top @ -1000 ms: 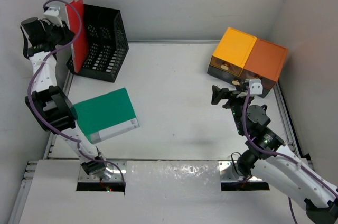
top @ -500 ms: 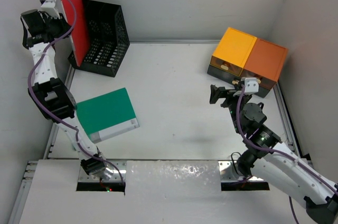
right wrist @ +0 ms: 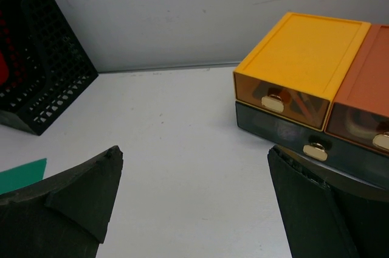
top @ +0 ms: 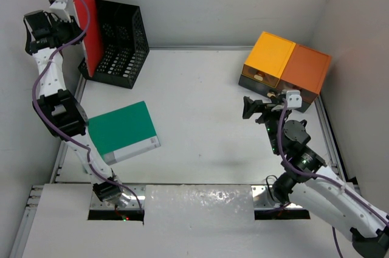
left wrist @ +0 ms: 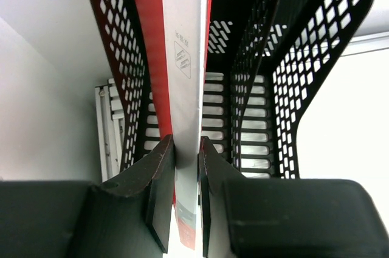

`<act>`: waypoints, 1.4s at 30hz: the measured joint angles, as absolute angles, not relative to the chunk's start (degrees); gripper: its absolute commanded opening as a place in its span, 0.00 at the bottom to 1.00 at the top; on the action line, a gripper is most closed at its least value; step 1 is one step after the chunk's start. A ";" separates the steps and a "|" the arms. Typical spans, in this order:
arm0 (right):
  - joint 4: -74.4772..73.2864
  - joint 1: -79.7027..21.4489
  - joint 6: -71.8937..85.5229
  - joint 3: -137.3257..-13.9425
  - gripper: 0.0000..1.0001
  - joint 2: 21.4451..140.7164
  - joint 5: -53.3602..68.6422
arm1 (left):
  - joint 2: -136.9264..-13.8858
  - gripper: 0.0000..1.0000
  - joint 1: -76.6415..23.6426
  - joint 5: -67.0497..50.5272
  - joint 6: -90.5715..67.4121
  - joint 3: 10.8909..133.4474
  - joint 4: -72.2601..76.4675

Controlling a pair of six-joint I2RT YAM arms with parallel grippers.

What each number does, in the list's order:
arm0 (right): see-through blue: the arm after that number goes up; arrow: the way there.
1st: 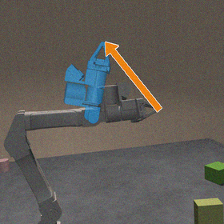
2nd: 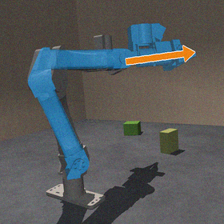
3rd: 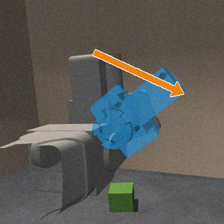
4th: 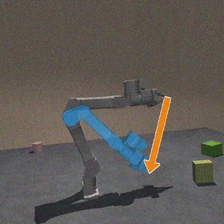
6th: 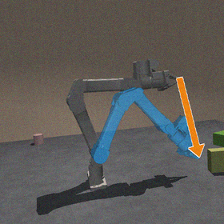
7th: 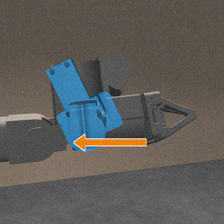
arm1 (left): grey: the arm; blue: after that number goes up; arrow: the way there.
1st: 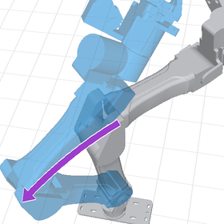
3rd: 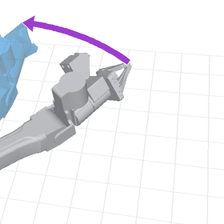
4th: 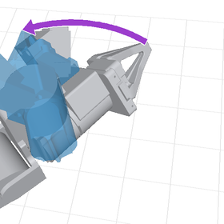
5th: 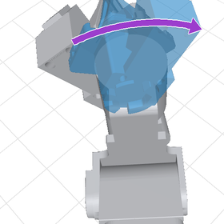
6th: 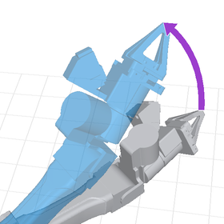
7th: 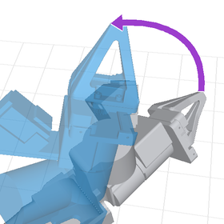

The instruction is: Organize the desk

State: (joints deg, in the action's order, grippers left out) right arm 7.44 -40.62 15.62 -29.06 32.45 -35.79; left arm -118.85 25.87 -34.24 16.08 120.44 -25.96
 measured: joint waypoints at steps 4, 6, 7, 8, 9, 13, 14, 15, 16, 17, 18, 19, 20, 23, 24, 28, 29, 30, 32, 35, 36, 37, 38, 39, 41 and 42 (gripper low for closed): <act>9.34 -40.62 17.43 -29.28 0.99 35.44 -34.39 | -118.96 0.00 25.87 -35.27 16.08 120.38 -25.98; 10.15 -40.60 18.35 -32.05 0.99 42.98 -30.96 | -118.96 0.00 25.87 -35.64 15.99 120.14 -25.65; 9.93 -40.64 18.61 -34.85 0.99 48.45 -28.62 | -118.96 0.00 25.87 -35.86 15.97 119.96 -25.39; 9.04 -40.66 18.94 -39.27 0.99 54.96 -25.98 | -118.96 0.00 25.87 -36.23 15.94 119.87 -25.28; 8.29 -40.77 19.09 -44.07 0.99 61.19 -23.51 | -118.96 0.00 25.87 -36.53 15.92 119.83 -25.17; 9.52 -41.69 20.51 -55.51 0.99 78.43 -14.98 | -118.96 0.00 25.87 -38.17 15.99 119.42 -25.04; 10.31 -41.93 21.08 -55.57 0.99 80.14 -13.34 | -118.96 0.00 25.87 -38.50 16.03 119.24 -25.04; 10.70 -42.13 21.61 -55.57 0.99 81.52 -11.90 | -118.96 0.00 25.87 -38.94 16.08 119.24 -25.08; 11.05 -42.22 22.13 -55.57 0.99 82.83 -10.83 | -119.00 0.00 25.87 -39.40 16.23 119.24 -25.15; 11.62 -42.19 22.57 -55.57 0.99 84.12 -9.72 | -119.07 0.00 25.87 -39.81 16.32 119.31 -25.34; 12.01 -42.19 23.05 -55.61 0.99 85.45 -8.67 | -119.24 0.03 25.87 -40.23 16.40 119.61 -25.65; 12.12 -42.19 23.38 -55.61 0.99 86.41 -7.92 | -119.44 0.05 25.87 -40.51 16.36 119.96 -25.91; 12.21 -42.19 23.75 -55.61 0.99 87.26 -7.01 | -119.79 0.08 25.87 -40.71 16.19 120.55 -26.26; 13.85 -42.19 24.56 -54.81 0.99 87.99 -5.56 | -120.68 0.16 25.87 -40.23 14.96 122.13 -26.74; 14.68 -42.19 24.73 -54.13 0.99 87.70 -5.28 | -120.79 0.19 25.87 -39.68 14.28 122.30 -26.63; 16.58 -42.19 25.08 -51.29 0.99 86.02 -4.78 | -120.79 0.36 25.76 -36.97 11.94 122.37 -27.11; 16.86 -42.19 25.10 -50.54 0.99 85.43 -4.67 | -120.81 0.39 25.56 -36.01 11.75 122.37 -27.86; 17.15 -42.19 25.10 -49.91 0.99 84.90 -4.58 | -120.84 0.44 25.41 -34.83 11.62 122.34 -29.19; 17.54 -42.19 25.08 -49.01 0.99 83.90 -4.49 | -121.21 0.48 25.08 -32.38 11.62 122.17 -30.92; 18.02 -42.19 25.06 -48.31 0.99 82.52 -4.49 | -122.26 0.49 24.82 -29.80 11.62 122.13 -32.75; 18.06 -42.19 25.06 -48.29 0.99 82.17 -4.47 | -122.69 0.51 24.77 -28.93 11.68 122.13 -33.36; 18.17 -42.19 25.06 -48.29 0.99 81.91 -4.47 | -123.15 0.52 24.73 -28.56 11.73 122.08 -33.65; 18.37 -42.19 25.06 -48.29 0.99 81.76 -4.47 | -123.52 0.53 24.73 -28.12 11.75 121.93 -34.00; 18.50 -42.19 25.06 -48.29 0.99 81.67 -4.47 | -123.79 0.54 24.73 -27.86 11.77 121.82 -34.41; 18.90 -42.19 25.06 -48.21 0.99 81.67 -4.45 | -123.98 0.60 24.73 -27.11 11.86 121.62 -35.31; 19.00 -42.19 25.06 -48.10 0.99 81.67 -4.43 | -123.98 0.62 24.73 -26.72 11.92 121.49 -35.64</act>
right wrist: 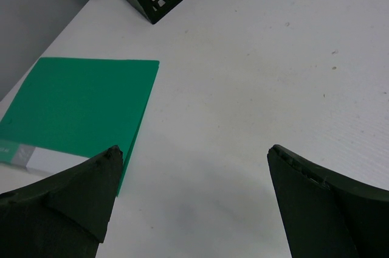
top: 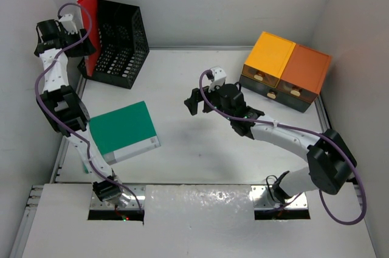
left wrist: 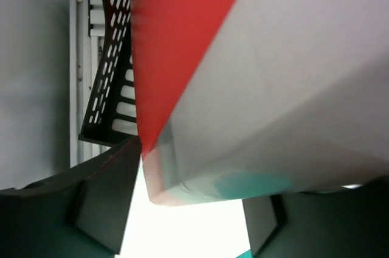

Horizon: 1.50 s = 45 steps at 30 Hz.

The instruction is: Organize the desk

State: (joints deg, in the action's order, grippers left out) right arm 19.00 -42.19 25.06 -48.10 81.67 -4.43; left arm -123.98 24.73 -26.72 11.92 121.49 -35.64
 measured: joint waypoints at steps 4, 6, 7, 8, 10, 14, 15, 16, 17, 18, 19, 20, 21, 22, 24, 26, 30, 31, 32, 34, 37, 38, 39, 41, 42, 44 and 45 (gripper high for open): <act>19.38 -42.19 25.08 -47.48 0.99 81.67 -4.19 | -123.94 0.68 24.73 -25.69 12.21 121.03 -35.79; 19.64 -42.19 25.10 -46.96 0.99 81.67 -4.10 | -123.85 0.68 24.67 -25.30 12.58 120.49 -35.86; 19.70 -42.19 25.10 -46.68 0.99 81.67 -4.01 | -123.76 0.67 24.60 -25.02 12.88 120.07 -35.86; 19.68 -42.19 25.10 -46.54 0.99 81.67 -3.99 | -123.74 0.64 24.49 -24.86 13.06 119.87 -35.92; 19.70 -42.19 25.12 -46.46 0.99 81.67 -3.86 | -123.70 0.49 24.40 -24.58 13.23 119.50 -35.86; 19.75 -42.19 25.15 -46.46 0.99 81.67 -3.77 | -123.59 0.13 24.29 -24.56 13.58 118.69 -35.05; 19.84 -42.19 25.17 -46.46 0.99 81.67 -3.77 | -123.59 0.11 24.29 -24.71 13.74 118.69 -34.48; 19.92 -42.19 25.15 -46.39 0.99 81.60 -3.77 | -123.52 0.09 24.29 -25.30 14.41 118.72 -34.00; 20.05 -42.19 25.15 -46.24 0.99 81.45 -3.79 | -123.42 0.04 24.36 -25.65 14.90 118.72 -33.63; 20.12 -42.19 25.12 -45.98 0.99 81.14 -3.81 | -123.37 0.04 24.47 -26.30 14.98 118.72 -33.65; 20.14 -42.19 25.12 -45.74 0.99 80.82 -3.81 | -123.37 0.03 24.49 -27.11 14.98 118.72 -33.69; 20.12 -42.19 25.12 -45.50 0.99 80.44 -3.84 | -123.37 0.03 24.47 -27.99 14.98 118.67 -33.69; 20.10 -42.19 25.10 -45.36 0.99 80.14 -3.84 | -123.37 0.03 24.45 -29.12 15.03 118.50 -33.69; 20.12 -42.19 25.08 -45.32 0.99 79.90 -3.84 | -123.37 0.03 24.40 -30.02 15.11 118.32 -33.69; 20.12 -42.19 25.06 -45.32 0.99 79.46 -3.84 | -123.37 0.03 24.34 -31.86 15.40 118.02 -33.71; 20.14 -42.19 25.02 -45.21 0.99 78.91 -3.86 | -123.33 0.03 24.34 -33.12 15.97 117.67 -33.69; 20.14 -42.19 24.64 -44.45 0.99 77.54 -3.88 | -122.02 0.01 24.34 -33.67 16.71 114.98 -32.40; 20.14 -42.19 24.47 -44.27 0.99 77.21 -3.95 | -121.01 0.00 24.25 -33.56 16.88 113.21 -31.38; 20.14 -42.19 24.36 -44.07 0.99 76.93 -4.05 | -119.57 0.00 24.12 -33.28 17.15 110.59 -29.80; 20.12 -42.19 24.10 -43.68 0.99 76.36 -4.21 | -116.44 0.00 23.79 -32.62 17.58 105.71 -27.42; 20.12 -42.19 23.90 -43.11 0.99 75.55 -4.56 | -112.75 0.00 23.29 -32.01 17.87 100.51 -25.89; 20.12 -42.19 23.83 -42.81 0.99 75.16 -4.58 | -112.16 0.00 23.18 -31.97 17.87 99.66 -25.63; 20.14 -42.19 23.77 -42.46 0.99 74.74 -4.73 | -111.94 0.00 23.16 -32.03 17.85 99.24 -25.39; 20.12 -42.19 23.68 -41.80 0.99 73.87 -5.02 | -111.94 0.00 23.16 -32.47 17.54 98.89 -24.84; 20.12 -42.19 23.57 -41.54 0.99 73.43 -5.21 | -111.92 0.00 23.20 -32.77 17.45 98.56 -24.47; 20.18 -42.19 23.53 -41.01 0.99 72.44 -5.43 | -111.24 0.00 23.20 -33.39 17.23 96.62 -22.57; 20.18 -42.19 23.51 -40.71 0.99 71.92 -5.54 | -110.10 0.00 23.20 -33.26 17.19 94.32 -20.51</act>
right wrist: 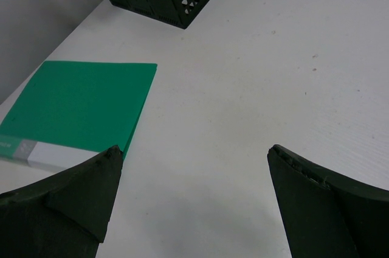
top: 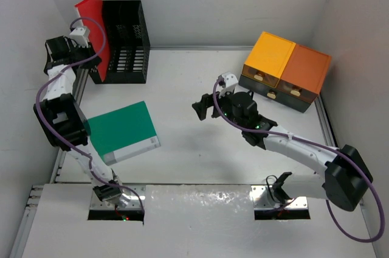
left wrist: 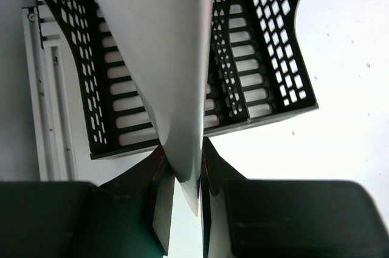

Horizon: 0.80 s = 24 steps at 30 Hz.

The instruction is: Organize the desk

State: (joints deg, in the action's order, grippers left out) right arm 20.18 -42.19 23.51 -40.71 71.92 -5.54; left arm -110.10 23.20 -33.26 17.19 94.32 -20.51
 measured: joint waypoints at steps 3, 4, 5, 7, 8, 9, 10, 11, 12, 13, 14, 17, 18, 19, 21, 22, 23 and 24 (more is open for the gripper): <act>20.45 -42.19 23.40 -39.40 0.99 70.17 -5.87 | -105.25 0.00 23.16 -33.10 17.21 87.22 -17.04; 20.53 -42.19 23.38 -38.89 0.99 69.52 -5.98 | -103.39 0.00 23.18 -32.73 17.08 84.60 -15.70; 20.62 -42.19 23.33 -38.24 0.99 68.73 -6.07 | -101.27 0.00 23.18 -32.58 17.06 81.67 -14.61; 20.64 -42.19 23.29 -37.32 0.99 67.64 -6.28 | -97.43 0.00 23.18 -31.90 16.88 76.84 -12.91; 20.62 -42.19 23.24 -36.95 0.99 67.20 -6.46 | -95.33 0.00 23.18 -31.53 16.75 74.30 -11.97; 20.64 -42.19 23.16 -36.62 0.99 66.81 -6.55 | -93.19 0.00 23.16 -30.70 16.40 71.83 -11.14; 20.64 -42.19 23.09 -36.38 0.99 66.50 -6.76 | -91.31 0.00 23.16 -30.02 16.16 69.58 -10.41; 20.67 -42.19 23.05 -36.18 0.99 66.24 -6.92 | -89.54 0.00 23.16 -29.10 15.92 67.68 -9.89; 20.71 -42.19 22.94 -36.03 0.99 66.02 -7.07 | -88.25 0.00 23.16 -28.25 15.57 66.39 -9.47; 20.88 -42.19 22.90 -35.88 0.99 65.87 -7.18 | -87.15 0.00 23.16 -27.31 15.05 65.23 -9.08; 20.99 -42.19 22.85 -35.66 0.99 65.69 -7.31 | -86.43 0.00 23.16 -26.46 14.63 64.47 -8.69; 20.99 -42.19 22.72 -35.00 0.99 65.28 -7.46 | -85.17 0.00 23.11 -23.73 12.93 62.50 -6.35; 20.99 -42.19 22.70 -34.74 0.99 65.14 -7.49 | -84.64 0.00 23.05 -22.70 12.56 61.45 -5.19; 20.97 -42.19 22.68 -34.28 0.99 64.86 -7.49 | -83.83 0.00 22.94 -21.37 11.81 60.12 -3.81; 21.02 -42.19 22.68 -33.69 0.99 64.38 -7.55 | -82.85 0.00 22.87 -20.16 11.16 57.98 -0.86; 20.99 -42.19 22.68 -33.39 0.99 64.03 -7.57 | -82.39 0.00 22.85 -19.77 10.74 56.97 0.51; 20.97 -42.19 22.68 -33.10 0.99 63.64 -7.64 | -82.13 0.00 22.85 -19.42 10.39 56.31 1.41; 20.97 -42.19 22.68 -32.99 0.99 63.37 -7.68 | -82.02 0.00 22.83 -19.05 10.11 55.79 2.31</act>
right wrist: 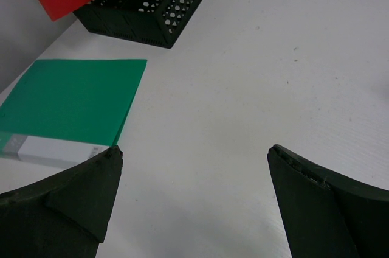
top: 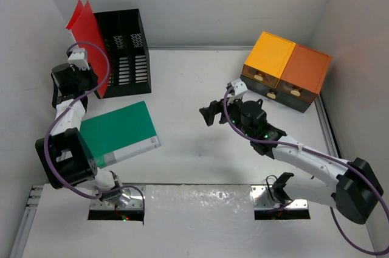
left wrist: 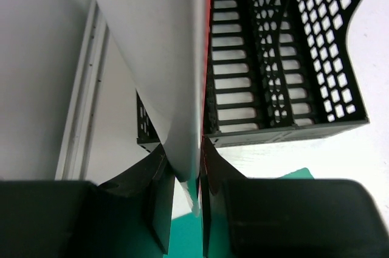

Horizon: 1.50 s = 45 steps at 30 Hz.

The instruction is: Organize the desk

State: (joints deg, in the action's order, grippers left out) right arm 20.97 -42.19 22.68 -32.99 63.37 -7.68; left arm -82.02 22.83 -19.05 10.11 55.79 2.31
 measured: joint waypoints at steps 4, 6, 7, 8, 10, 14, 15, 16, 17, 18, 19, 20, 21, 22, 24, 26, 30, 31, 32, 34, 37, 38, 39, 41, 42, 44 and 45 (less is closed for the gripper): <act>20.99 -42.19 22.59 -32.97 0.99 62.54 -7.94 | -82.02 0.00 22.70 -17.32 9.37 54.30 5.89; 20.97 -42.19 22.50 -32.97 0.99 62.28 -8.05 | -82.02 0.00 22.50 -16.86 9.15 53.17 7.68; 20.99 -42.19 22.48 -32.97 0.99 62.22 -8.16 | -82.02 0.00 22.44 -16.69 9.15 53.01 8.08; 20.97 -42.19 22.48 -32.97 0.99 62.17 -8.34 | -82.00 0.00 22.41 -16.62 9.15 53.01 8.19; 20.97 -42.19 22.46 -32.97 0.99 62.15 -8.51 | -81.76 0.00 22.33 -16.51 9.17 53.01 8.29; 20.97 -42.19 22.46 -32.97 0.99 62.08 -8.64 | -80.09 0.00 22.13 -16.29 9.15 53.04 8.34; 20.97 -42.19 22.46 -32.97 0.99 62.04 -8.69 | -79.66 0.00 22.09 -16.27 9.15 53.06 8.47; 20.97 -42.19 22.46 -32.97 0.99 62.02 -8.75 | -79.35 0.00 22.09 -16.25 9.17 53.15 8.67; 20.97 -42.19 22.46 -32.97 0.99 61.98 -8.78 | -79.22 0.00 22.09 -16.10 9.15 53.25 9.10; 20.97 -42.19 22.46 -32.95 0.99 61.89 -8.78 | -79.22 0.00 22.09 -16.03 9.15 53.30 9.63; 20.97 -42.19 22.46 -32.95 0.99 61.80 -8.80 | -79.22 0.00 22.09 -15.86 9.15 53.30 10.11; 20.95 -42.19 22.46 -32.95 0.99 61.65 -8.80 | -79.22 0.00 22.09 -15.79 9.15 53.30 10.37; 20.95 -42.19 22.46 -32.95 0.99 61.52 -8.82 | -79.24 0.00 22.09 -15.68 9.10 53.30 10.68; 20.95 -42.19 22.46 -32.95 0.99 61.34 -8.88 | -79.33 0.00 22.04 -15.62 9.08 53.30 11.11; 20.93 -42.19 22.44 -32.95 0.99 61.01 -8.99 | -79.90 0.00 21.98 -15.33 8.97 53.47 12.10; 20.93 -42.19 22.41 -32.95 0.99 60.80 -9.02 | -80.84 0.00 21.78 -14.90 8.88 53.71 13.06; 20.91 -42.19 22.41 -32.95 0.99 60.38 -9.45 | -82.94 0.00 21.50 -14.17 8.43 53.69 15.16; 20.91 -42.19 22.41 -32.93 0.99 60.36 -9.61 | -83.35 0.00 21.41 -13.82 8.21 53.69 15.81; 20.91 -42.19 22.44 -32.91 0.99 60.36 -9.82 | -83.74 0.00 21.23 -13.58 8.10 53.67 16.19; 20.91 -42.19 22.44 -32.69 0.99 60.36 -10.04 | -84.33 0.00 20.36 -11.73 8.05 53.41 17.58; 20.69 -42.19 22.46 -32.56 0.99 60.36 -10.09 | -84.58 0.00 18.46 -8.95 8.14 51.62 20.82; 20.69 -42.19 22.46 -32.56 0.99 60.36 -10.11 | -84.62 0.00 17.96 -8.21 8.14 51.03 21.65; 20.71 -42.19 22.44 -32.56 0.99 60.36 -10.11 | -84.82 0.00 17.56 -7.66 8.12 50.57 22.17; 20.69 -42.19 22.46 -32.56 0.99 60.36 -10.13 | -85.62 0.00 17.17 -7.16 8.10 50.24 23.29; 20.69 -42.19 22.46 -32.56 0.99 60.36 -10.15 | -86.35 0.00 16.97 -7.07 8.10 50.22 23.90; 20.64 -42.19 22.44 -32.56 0.99 60.36 -10.26 | -87.83 0.00 16.95 -7.01 8.10 50.22 24.80; 20.58 -42.19 22.44 -32.53 0.99 60.36 -10.28 | -88.64 0.00 16.95 -6.85 8.08 50.22 25.87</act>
State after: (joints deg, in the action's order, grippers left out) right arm 20.58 -42.19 22.44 -32.53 60.36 -10.28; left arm -88.64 16.95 -6.85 8.08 50.22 25.87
